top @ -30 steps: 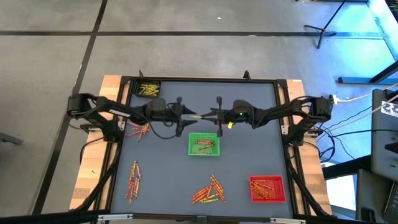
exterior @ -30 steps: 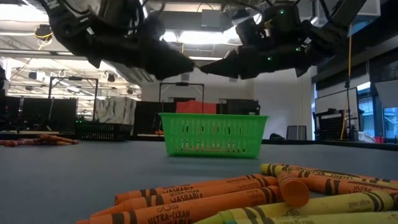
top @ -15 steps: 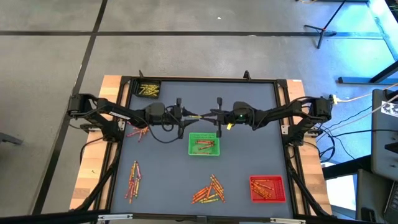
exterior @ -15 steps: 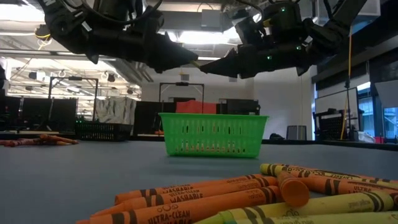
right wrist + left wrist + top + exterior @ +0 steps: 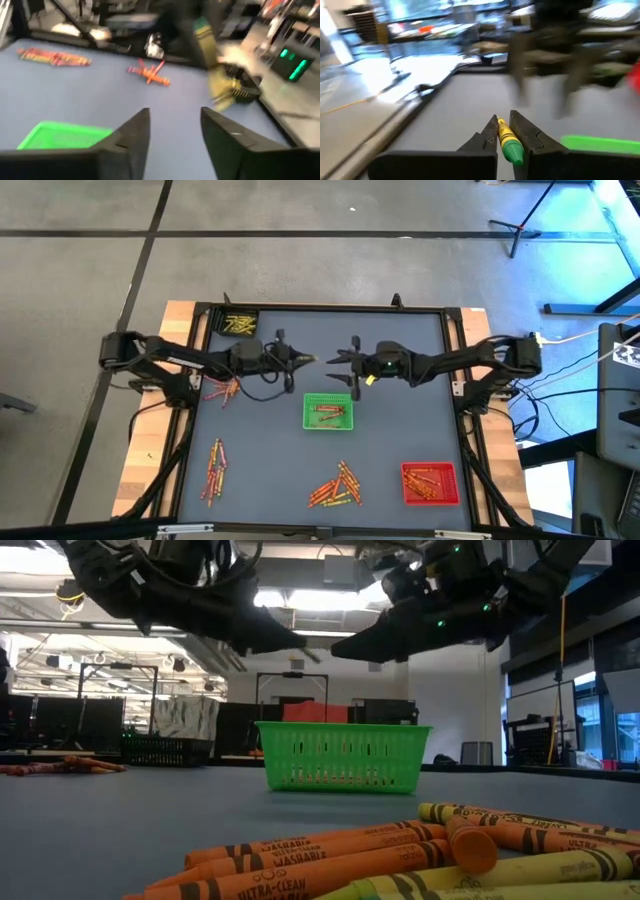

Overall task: Sort crayons
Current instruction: Put the green crayon into the black bin

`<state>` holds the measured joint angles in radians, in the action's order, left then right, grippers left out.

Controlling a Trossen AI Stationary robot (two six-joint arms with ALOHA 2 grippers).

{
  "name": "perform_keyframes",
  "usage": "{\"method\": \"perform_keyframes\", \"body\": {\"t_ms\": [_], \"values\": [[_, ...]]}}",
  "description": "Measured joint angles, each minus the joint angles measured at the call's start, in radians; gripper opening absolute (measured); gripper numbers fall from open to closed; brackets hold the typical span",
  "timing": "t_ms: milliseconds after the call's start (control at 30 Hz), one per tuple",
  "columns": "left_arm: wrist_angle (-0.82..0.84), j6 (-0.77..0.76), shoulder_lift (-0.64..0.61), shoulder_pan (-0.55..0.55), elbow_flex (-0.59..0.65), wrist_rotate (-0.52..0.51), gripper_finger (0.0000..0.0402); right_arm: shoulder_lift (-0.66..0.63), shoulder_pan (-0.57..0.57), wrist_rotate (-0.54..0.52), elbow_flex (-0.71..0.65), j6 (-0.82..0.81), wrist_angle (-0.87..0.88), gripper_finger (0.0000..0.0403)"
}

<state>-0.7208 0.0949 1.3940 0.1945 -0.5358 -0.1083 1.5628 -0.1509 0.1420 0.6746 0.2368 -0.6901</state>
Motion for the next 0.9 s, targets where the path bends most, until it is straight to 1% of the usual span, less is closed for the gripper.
{"method": "perform_keyframes", "body": {"t_ms": [100,233,300,367,433,500,533,733,900], "values": [[0.145,0.021,-0.076,0.020,-0.001,-0.126,0.0008,-0.065,0.002,-0.012,0.000,-0.016,0.152,0.0207],[0.427,0.022,-0.199,0.073,-0.001,-0.334,0.0010,-0.114,0.000,-0.028,0.000,-0.032,0.332,0.0233],[0.576,-0.005,-0.254,0.116,-0.001,-0.441,0.0010,-0.114,0.000,-0.028,0.000,-0.046,0.384,0.0239],[0.704,-0.050,-0.293,0.169,-0.001,-0.539,0.0010,-0.101,0.000,-0.028,0.000,-0.049,0.396,0.0241],[0.799,-0.079,-0.317,0.233,-0.001,-0.595,0.0010,-0.084,0.000,-0.028,0.000,-0.050,0.398,0.0240],[0.850,-0.093,-0.318,0.299,-0.001,-0.599,0.0010,-0.064,0.000,-0.027,0.000,-0.050,0.389,0.0239],[0.872,-0.093,-0.316,0.332,-0.001,-0.585,0.0010,-0.055,0.000,-0.026,0.000,-0.050,0.381,0.0239],[0.864,-0.072,-0.274,0.488,0.000,-0.555,0.0011,-0.004,0.000,-0.019,0.000,-0.050,0.342,0.0239],[0.867,-0.079,-0.248,0.560,0.000,-0.520,0.0027,0.020,0.000,-0.019,0.000,-0.050,0.341,0.0238]]}}
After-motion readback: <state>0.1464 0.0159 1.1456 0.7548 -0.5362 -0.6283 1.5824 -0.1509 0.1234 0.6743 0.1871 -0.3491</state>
